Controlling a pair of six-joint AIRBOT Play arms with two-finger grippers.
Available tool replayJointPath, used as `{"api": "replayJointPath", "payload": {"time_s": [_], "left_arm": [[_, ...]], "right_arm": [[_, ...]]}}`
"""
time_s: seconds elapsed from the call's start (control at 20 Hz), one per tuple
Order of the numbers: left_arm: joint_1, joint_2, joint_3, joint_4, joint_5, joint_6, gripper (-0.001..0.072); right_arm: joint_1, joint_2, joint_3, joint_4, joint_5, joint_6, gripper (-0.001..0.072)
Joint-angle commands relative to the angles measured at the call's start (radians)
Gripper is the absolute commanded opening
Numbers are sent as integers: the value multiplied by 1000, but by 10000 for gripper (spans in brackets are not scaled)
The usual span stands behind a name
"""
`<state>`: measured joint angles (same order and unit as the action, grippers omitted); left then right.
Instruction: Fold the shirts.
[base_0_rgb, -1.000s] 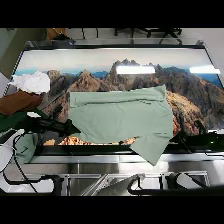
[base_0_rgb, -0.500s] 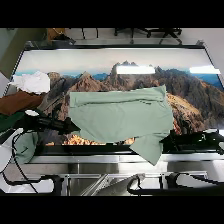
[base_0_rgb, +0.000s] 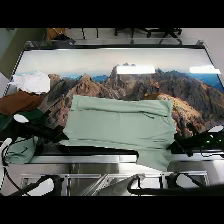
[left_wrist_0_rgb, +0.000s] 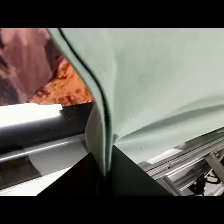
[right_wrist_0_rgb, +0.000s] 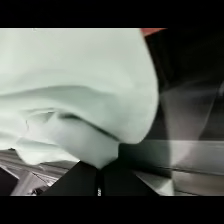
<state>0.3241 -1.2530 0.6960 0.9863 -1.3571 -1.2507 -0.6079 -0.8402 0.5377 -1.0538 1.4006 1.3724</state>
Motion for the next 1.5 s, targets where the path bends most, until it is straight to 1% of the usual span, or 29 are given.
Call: {"api": "replayJointPath", "payload": {"time_s": [0.0, 0.15, 0.2, 0.25, 0.35, 0.45, 0.7, 0.75, 0.8, 0.85, 0.9, 0.95, 1.0, 1.05, 1.1, 1.2, 1.45], "left_arm": [[48, 63, 24, -23, 26, -29, 8], [-39, 37, 167, -22, 101, -36, 9], [-74, 3, 233, -21, 125, -45, 9], [-109, -40, 300, -19, 142, -60, 8], [-159, -136, 418, -18, 164, -61, 8], [-187, -233, 509, -19, 200, -72, 9], [-249, -484, 697, -19, 235, -74, 14], [-259, -525, 732, -19, 233, -74, 15], [-268, -564, 770, -18, 218, -74, 16], [-272, -598, 805, -12, 184, -74, 131], [-271, -623, 834, -9, 145, -75, 523], [-267, -642, 863, -7, 112, -83, 705], [-257, -654, 890, -6, 79, -90, 705], [-244, -659, 916, -8, 48, -98, 705], [-232, -658, 936, -13, 29, -106, 705], [-211, -658, 981, -13, -30, -121, 705], [-214, -658, 1041, -16, -137, -131, 705]], "right_arm": [[0, 58, 107, 205, -17, -73, 18], [5, 7, 275, 405, -116, -203, 18], [21, -25, 318, 439, -144, -231, 18], [48, -65, 359, 454, -174, -252, 18], [114, -150, 415, 453, -246, -285, 18], [174, -243, 450, 453, -320, -318, 19], [206, -413, 469, 453, -422, -364, 24], [204, -423, 470, 453, -436, -400, 26], [203, -425, 474, 452, -443, -431, 94], [202, -422, 489, 447, -434, -447, 235], [195, -412, 513, 418, -408, -449, 281], [180, -399, 537, 375, -381, -448, 306], [167, -385, 556, 330, -369, -441, 496], [156, -373, 561, 296, -370, -430, 708], [145, -370, 560, 267, -352, -406, 705], [150, -394, 560, 230, -294, -392, 705], [176, -499, 560, 268, -256, -392, 705]]}}
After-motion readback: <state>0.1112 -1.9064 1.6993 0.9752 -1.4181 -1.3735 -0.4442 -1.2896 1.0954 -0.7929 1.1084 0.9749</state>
